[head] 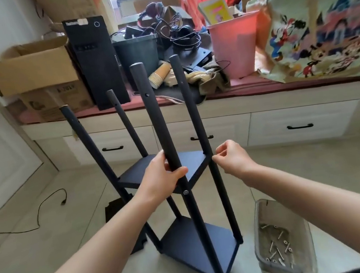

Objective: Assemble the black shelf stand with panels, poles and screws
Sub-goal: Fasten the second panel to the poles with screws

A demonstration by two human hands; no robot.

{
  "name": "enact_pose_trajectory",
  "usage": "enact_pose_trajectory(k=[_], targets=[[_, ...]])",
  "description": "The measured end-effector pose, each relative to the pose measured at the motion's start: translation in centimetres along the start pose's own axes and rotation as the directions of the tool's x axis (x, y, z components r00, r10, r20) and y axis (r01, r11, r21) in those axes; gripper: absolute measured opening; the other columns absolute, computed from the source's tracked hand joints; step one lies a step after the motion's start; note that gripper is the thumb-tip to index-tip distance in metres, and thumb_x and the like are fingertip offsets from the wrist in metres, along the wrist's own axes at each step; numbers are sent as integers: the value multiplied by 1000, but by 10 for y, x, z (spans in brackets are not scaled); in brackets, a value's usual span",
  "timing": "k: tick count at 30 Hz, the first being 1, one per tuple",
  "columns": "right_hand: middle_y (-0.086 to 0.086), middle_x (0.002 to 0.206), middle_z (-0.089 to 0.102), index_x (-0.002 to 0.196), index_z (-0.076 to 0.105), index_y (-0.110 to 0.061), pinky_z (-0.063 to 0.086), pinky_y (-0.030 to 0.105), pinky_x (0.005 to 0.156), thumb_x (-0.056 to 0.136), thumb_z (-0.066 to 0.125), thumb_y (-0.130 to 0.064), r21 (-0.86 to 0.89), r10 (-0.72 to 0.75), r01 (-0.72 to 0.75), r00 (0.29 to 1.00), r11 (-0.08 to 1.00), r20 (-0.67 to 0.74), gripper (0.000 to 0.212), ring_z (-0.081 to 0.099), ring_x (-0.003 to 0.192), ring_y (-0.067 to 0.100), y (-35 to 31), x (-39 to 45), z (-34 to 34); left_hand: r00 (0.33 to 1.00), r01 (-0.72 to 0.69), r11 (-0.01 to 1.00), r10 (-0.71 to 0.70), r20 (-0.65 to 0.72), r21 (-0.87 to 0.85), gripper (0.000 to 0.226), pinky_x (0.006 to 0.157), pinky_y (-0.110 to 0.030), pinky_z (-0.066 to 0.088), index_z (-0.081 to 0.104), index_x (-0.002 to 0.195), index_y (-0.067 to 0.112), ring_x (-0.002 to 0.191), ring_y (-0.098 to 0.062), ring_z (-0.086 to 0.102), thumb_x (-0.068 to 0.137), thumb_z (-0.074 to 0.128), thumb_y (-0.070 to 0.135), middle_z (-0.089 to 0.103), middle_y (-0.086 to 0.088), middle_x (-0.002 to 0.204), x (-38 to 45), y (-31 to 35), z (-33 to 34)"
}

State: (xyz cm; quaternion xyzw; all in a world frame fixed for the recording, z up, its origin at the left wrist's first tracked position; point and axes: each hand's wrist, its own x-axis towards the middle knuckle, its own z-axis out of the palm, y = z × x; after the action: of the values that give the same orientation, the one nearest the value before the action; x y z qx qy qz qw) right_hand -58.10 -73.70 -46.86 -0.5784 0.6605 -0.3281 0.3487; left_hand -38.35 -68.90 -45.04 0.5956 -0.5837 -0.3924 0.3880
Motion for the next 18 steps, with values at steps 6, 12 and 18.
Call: enact_pose_trajectory(k=[6, 12, 18], targets=[[2, 129, 49, 143, 35, -28, 48, 30, 82, 96, 61, -28, 12, -2, 0, 992, 1000, 124, 53, 54, 108, 19, 12, -6, -16, 999, -30, 996, 28, 23, 83, 29, 87, -43, 59, 53, 96, 33, 93, -21, 72, 90, 74, 15, 70, -4, 99, -34, -8, 11], [0, 118, 61, 120, 49, -26, 47, 32, 67, 101, 52, -27, 0, 14, -14, 982, 1000, 187, 19, 61, 101, 20, 18, -20, -20, 994, -87, 985, 77, 77, 148, 35, 89, -33, 58, 53, 99, 39, 97, -13, 69, 90, 72, 11, 70, 0, 97, -60, -18, 16], [-2, 106, 63, 113, 50, -23, 40, 25, 59, 101, 53, -23, -21, -26, 31, 981, 999, 191, 12, 65, 81, 9, 32, -41, -27, 990, -49, 989, 30, 139, 140, 37, 89, -31, 57, 50, 101, 38, 89, -12, 73, 92, 71, 9, 72, -3, 99, -69, -31, 11]])
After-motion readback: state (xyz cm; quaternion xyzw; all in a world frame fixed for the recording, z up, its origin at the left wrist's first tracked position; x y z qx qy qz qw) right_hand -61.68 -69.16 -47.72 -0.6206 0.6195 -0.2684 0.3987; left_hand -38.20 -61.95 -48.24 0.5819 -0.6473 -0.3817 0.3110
